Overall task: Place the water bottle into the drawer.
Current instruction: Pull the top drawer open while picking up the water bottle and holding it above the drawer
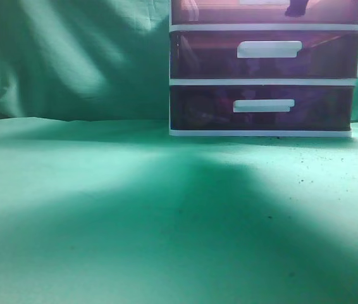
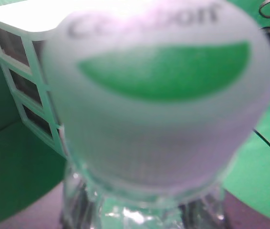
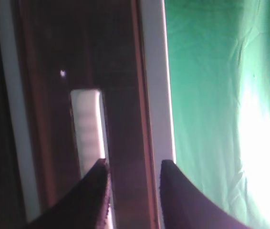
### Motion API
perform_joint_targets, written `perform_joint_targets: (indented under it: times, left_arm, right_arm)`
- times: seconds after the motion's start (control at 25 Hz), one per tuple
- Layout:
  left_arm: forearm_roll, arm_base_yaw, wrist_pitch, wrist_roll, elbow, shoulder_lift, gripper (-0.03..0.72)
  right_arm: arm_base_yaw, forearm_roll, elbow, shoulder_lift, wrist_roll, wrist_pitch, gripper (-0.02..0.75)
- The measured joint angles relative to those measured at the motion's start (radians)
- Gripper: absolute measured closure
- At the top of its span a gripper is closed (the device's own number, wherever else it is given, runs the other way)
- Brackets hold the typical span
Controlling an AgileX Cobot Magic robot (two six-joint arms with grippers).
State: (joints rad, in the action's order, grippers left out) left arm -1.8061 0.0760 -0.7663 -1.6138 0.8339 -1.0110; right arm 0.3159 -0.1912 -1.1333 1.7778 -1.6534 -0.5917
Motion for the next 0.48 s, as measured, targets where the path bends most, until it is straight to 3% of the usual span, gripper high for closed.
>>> perform_joint_targets:
  times: [0.48]
  left_arm:
    - [0.0,0.0,0.0,-0.004,0.0,0.0,0.377]
  right_arm:
    - [0.0,0.041,-0.033,0.085,0.05,-0.015,0.508]
